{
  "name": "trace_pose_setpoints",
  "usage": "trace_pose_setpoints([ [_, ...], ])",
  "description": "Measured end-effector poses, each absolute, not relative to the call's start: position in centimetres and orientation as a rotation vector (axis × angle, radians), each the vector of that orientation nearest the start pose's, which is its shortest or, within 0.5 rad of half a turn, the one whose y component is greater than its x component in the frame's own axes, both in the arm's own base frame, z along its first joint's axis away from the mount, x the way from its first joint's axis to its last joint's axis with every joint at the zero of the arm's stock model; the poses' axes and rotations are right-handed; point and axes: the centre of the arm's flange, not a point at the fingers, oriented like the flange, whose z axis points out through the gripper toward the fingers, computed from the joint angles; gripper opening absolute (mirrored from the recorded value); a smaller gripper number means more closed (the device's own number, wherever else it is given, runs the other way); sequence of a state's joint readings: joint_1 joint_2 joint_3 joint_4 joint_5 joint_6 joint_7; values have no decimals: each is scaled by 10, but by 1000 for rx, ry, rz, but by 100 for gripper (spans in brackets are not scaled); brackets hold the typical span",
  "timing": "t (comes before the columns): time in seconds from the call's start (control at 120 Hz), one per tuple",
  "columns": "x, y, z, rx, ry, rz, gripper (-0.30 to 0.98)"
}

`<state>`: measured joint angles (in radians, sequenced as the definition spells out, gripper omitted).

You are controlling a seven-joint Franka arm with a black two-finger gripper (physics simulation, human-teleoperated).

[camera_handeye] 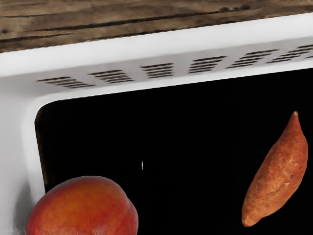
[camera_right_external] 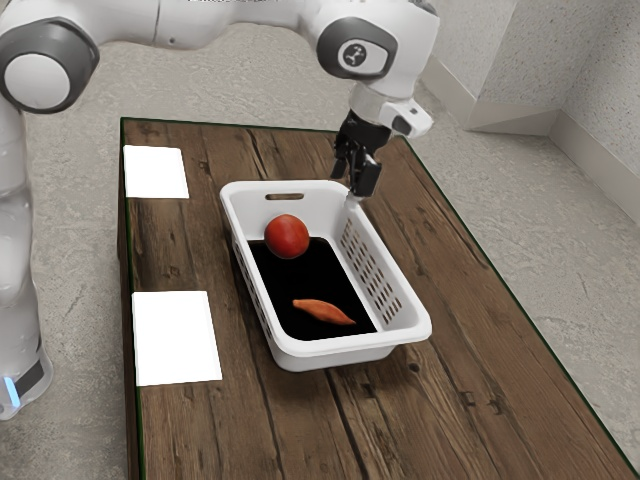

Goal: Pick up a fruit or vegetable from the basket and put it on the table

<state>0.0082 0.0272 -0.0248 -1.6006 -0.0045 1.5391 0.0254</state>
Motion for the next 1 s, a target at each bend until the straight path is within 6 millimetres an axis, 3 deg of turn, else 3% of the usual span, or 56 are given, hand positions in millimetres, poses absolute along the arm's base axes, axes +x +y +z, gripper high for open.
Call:
trace_pose_setpoints([
  [0.2,523,-6,552,-3108,149,143,68],
  [0.358,513,-9,551,-3086,221,81,68],
  [0.575,507,-61,541,-3054,418,45,68],
  [0.65,499,-79,527,-3047,483,50,68],
  [0.85,488,-83,492,-3052,523,3,68],
  [1.0,491,-102,489,-3044,586,-100,68],
])
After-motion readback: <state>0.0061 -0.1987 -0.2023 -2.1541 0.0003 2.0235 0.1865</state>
